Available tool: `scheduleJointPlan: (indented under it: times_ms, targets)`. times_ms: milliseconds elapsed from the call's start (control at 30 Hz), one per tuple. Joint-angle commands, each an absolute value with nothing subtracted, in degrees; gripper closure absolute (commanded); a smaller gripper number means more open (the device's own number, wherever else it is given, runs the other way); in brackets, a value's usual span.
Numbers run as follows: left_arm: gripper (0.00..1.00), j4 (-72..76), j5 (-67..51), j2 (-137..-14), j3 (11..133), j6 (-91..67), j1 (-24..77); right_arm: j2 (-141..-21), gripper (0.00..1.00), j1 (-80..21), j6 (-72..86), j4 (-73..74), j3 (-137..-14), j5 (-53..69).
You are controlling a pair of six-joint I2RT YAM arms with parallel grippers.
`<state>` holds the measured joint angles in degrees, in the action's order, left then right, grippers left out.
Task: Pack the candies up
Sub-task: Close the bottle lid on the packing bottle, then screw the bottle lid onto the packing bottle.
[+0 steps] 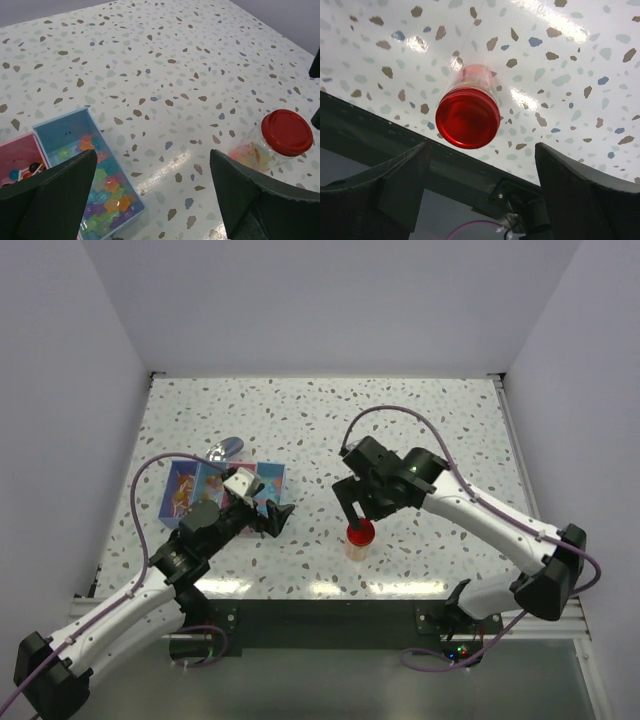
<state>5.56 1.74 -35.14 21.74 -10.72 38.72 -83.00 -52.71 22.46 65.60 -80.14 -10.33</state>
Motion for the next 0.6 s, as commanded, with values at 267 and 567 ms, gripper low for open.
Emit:
scheduleJointPlan:
  times_ms: [267,567]
  targets:
    - [0.0,25.54,-3.28,-43.24,16.18,-8.36,52.07,-64.96,0.34,-38.32,25.49,50.63,-63.21,9.56]
    - [0.0,51.12,-2.36,-59.58,9.05,-1.94,61.0,-63.46,0.46,-33.76,25.14,44.74,-57.22,15.99]
